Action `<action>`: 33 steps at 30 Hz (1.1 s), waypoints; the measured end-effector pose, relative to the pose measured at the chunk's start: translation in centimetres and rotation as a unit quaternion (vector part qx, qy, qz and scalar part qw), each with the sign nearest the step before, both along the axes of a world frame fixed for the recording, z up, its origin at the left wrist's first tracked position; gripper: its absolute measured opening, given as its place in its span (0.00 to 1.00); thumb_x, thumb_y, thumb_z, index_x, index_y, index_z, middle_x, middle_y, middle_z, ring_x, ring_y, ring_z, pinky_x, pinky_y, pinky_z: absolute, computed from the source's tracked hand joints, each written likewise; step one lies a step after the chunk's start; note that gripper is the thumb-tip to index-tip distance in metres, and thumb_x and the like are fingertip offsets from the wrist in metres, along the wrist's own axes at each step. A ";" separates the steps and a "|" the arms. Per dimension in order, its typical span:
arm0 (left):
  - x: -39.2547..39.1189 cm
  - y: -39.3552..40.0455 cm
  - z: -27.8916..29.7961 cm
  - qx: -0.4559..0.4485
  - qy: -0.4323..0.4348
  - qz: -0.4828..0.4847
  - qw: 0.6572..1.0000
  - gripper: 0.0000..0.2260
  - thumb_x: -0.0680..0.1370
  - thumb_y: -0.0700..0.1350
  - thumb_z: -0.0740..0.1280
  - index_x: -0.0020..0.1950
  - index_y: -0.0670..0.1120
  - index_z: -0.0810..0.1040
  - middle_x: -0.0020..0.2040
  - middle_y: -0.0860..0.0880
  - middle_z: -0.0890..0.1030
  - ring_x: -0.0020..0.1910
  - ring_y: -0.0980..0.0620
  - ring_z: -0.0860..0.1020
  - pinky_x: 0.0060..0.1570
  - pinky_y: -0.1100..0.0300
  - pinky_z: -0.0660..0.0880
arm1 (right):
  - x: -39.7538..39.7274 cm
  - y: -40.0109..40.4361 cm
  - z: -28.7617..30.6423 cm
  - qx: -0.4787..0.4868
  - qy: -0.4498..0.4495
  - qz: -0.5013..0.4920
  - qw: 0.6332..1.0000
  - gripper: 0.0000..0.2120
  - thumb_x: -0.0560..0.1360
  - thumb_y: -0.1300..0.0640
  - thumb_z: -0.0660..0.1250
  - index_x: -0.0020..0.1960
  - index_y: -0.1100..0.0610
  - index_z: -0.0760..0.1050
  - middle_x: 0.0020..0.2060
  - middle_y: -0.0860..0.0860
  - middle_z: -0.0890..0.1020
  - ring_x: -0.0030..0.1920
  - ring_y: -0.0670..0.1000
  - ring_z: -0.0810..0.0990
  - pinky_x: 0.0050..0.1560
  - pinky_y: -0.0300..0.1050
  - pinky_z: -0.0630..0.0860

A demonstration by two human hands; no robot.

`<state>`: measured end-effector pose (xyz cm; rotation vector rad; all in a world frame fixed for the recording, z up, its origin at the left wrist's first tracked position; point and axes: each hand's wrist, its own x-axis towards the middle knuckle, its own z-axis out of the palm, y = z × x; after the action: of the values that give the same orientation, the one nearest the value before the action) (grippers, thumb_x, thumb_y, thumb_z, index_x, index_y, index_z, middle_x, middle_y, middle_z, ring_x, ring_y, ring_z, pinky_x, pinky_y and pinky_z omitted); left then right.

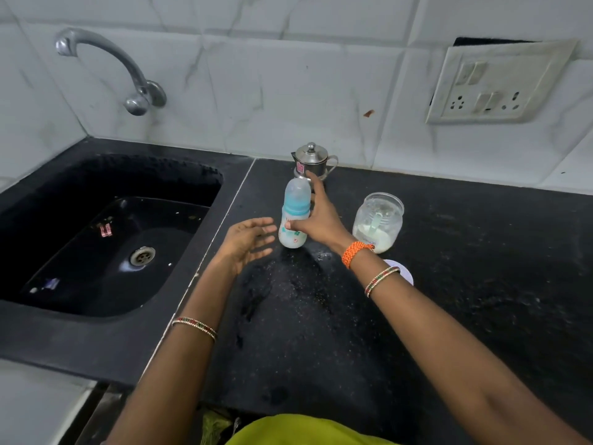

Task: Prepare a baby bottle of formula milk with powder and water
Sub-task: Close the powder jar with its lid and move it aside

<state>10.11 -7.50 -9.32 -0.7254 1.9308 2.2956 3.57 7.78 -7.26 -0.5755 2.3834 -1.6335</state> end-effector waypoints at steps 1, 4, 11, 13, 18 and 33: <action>0.3 -0.3 -0.3 -0.001 -0.006 0.006 1.000 0.10 0.78 0.36 0.60 0.53 0.47 0.77 0.50 0.50 0.82 0.47 0.53 0.79 0.50 0.55 0.76 | -0.2 -0.2 -0.6 0.007 -0.002 0.003 1.000 0.51 0.64 0.68 0.76 0.77 0.51 0.51 0.69 0.53 0.71 0.65 0.52 0.73 0.67 0.52 0.71; 0.9 -0.7 -0.6 -0.004 -0.013 0.023 1.000 0.09 0.78 0.36 0.60 0.52 0.47 0.77 0.49 0.50 0.82 0.47 0.53 0.79 0.48 0.56 0.76 | -0.3 -0.4 -1.9 0.030 -0.015 0.026 0.999 0.52 0.62 0.67 0.75 0.76 0.46 0.51 0.67 0.54 0.72 0.65 0.53 0.73 0.68 0.56 0.70; 2.1 1.9 -1.3 0.018 -0.032 0.032 0.999 0.10 0.78 0.36 0.59 0.47 0.47 0.78 0.45 0.50 0.82 0.45 0.52 0.78 0.45 0.56 0.77 | 0.7 3.4 1.4 -0.045 0.019 -0.063 0.997 0.26 0.71 0.68 0.68 0.67 0.56 0.67 0.54 0.53 0.77 0.51 0.49 0.77 0.55 0.43 0.75; 2.4 3.4 -1.5 0.030 -0.028 0.009 0.999 0.09 0.77 0.36 0.60 0.46 0.47 0.77 0.45 0.49 0.82 0.44 0.52 0.78 0.45 0.56 0.76 | 1.4 6.1 1.8 -0.042 0.085 -0.141 0.985 0.14 0.71 0.70 0.65 0.52 0.56 0.76 0.45 0.50 0.80 0.44 0.48 0.79 0.49 0.43 0.76; 2.5 6.7 -2.2 0.023 0.006 -0.053 0.998 0.07 0.78 0.38 0.62 0.48 0.47 0.78 0.46 0.50 0.82 0.44 0.53 0.80 0.44 0.57 0.77 | 5.7 13.3 -1.3 0.208 0.115 -0.263 0.935 0.08 0.74 0.55 0.65 0.47 0.60 0.76 0.46 0.58 0.82 0.50 0.61 0.79 0.48 0.54 0.76; -0.8 12.8 -1.1 -0.108 0.088 -0.173 0.975 0.24 0.73 0.39 0.71 0.66 0.46 0.66 0.63 0.45 0.74 0.57 0.51 0.76 0.58 0.51 0.75 | 3.3 17.1 2.4 0.576 0.025 -0.147 0.803 0.50 0.70 0.48 0.71 0.78 0.55 0.40 0.70 0.64 0.65 0.71 0.67 0.60 0.69 0.73 0.50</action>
<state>9.31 5.34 -10.38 -0.1762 2.1985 2.0193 6.87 24.89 -4.89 0.0151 2.9630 0.0336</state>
